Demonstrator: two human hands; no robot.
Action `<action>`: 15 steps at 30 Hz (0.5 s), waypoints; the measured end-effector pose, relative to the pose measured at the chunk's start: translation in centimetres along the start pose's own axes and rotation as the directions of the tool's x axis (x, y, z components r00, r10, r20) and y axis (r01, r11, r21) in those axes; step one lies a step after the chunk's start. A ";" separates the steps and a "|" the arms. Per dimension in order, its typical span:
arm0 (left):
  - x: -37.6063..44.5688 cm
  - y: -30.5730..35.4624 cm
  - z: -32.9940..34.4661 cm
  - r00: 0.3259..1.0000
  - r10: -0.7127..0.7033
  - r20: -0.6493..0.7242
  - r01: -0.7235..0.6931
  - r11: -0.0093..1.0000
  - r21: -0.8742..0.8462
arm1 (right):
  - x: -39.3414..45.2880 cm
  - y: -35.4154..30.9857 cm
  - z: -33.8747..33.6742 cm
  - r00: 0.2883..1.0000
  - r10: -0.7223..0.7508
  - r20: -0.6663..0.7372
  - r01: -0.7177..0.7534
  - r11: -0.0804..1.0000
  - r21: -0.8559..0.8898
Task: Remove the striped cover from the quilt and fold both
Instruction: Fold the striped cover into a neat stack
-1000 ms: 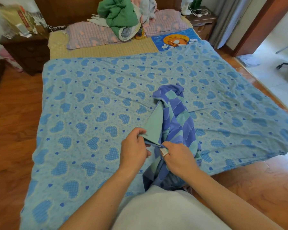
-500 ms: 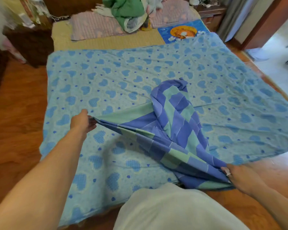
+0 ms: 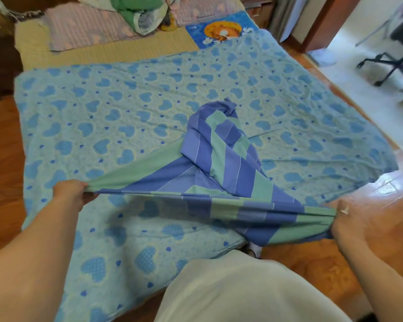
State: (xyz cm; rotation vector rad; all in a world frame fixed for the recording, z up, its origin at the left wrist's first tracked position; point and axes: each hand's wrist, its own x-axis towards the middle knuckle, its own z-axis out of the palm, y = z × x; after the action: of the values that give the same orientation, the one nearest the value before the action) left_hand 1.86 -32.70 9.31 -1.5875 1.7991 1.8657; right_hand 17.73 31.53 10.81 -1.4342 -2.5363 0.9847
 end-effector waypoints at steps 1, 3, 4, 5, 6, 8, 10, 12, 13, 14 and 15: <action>0.1 0.5 0.4 1.000 0.019 -0.001 -0.019 0.999 -0.039 | -0.1 -1.0 0.1 1.000 -0.018 0.010 0.017 0.999 0.031; 0.3 2.5 1.4 0.997 0.023 0.071 -0.009 0.981 -0.192 | -0.3 -3.1 -0.1 0.997 -0.052 0.057 0.045 0.992 0.117; 0.3 3.9 1.9 0.993 0.032 0.111 0.000 0.962 -0.274 | -0.2 -4.3 -0.6 0.992 -0.044 0.116 0.018 0.976 0.215; 0.3 5.6 2.4 0.989 0.057 0.137 0.000 0.925 -0.379 | -0.3 -5.6 -1.3 0.975 -0.025 0.219 -0.058 0.930 0.362; 0.2 7.4 2.9 0.985 0.102 0.140 -0.021 0.873 -0.487 | -0.7 -7.1 -2.2 0.931 -0.030 0.364 -0.167 0.852 0.496; -0.1 10.0 3.7 0.974 0.187 0.128 -0.053 0.739 -0.672 | -1.9 -9.8 -3.9 0.804 -0.127 0.581 -0.299 0.758 0.579; -1.5 10.4 4.9 0.970 0.202 0.136 -0.084 0.801 -0.592 | -3.9 -12.7 -4.5 0.689 -0.270 0.672 -0.233 0.796 0.559; -4.3 8.1 6.5 0.977 0.133 0.165 -0.083 0.957 -0.279 | -7.2 -15.5 -3.4 0.528 -0.374 0.762 -0.046 0.884 0.466; -6.3 6.0 7.4 0.972 0.107 0.210 -0.081 0.988 -0.128 | -9.2 -16.8 -2.3 0.446 -0.397 0.802 0.096 0.912 0.398; -8.4 3.5 8.3 0.949 0.038 0.314 -0.028 0.999 -0.036 | -11.2 -17.8 -0.8 0.381 -0.408 0.830 0.270 0.907 0.322; -10.6 0.7 9.0 0.886 -0.085 0.456 0.074 0.996 0.041 | -13.1 -18.6 1.1 0.336 -0.416 0.845 0.445 0.861 0.247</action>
State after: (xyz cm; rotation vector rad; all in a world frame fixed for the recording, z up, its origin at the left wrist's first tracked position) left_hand 0.94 -20.05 15.03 -1.0677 1.5146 1.9618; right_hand 10.88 13.91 23.51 -0.0016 -3.2665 1.9177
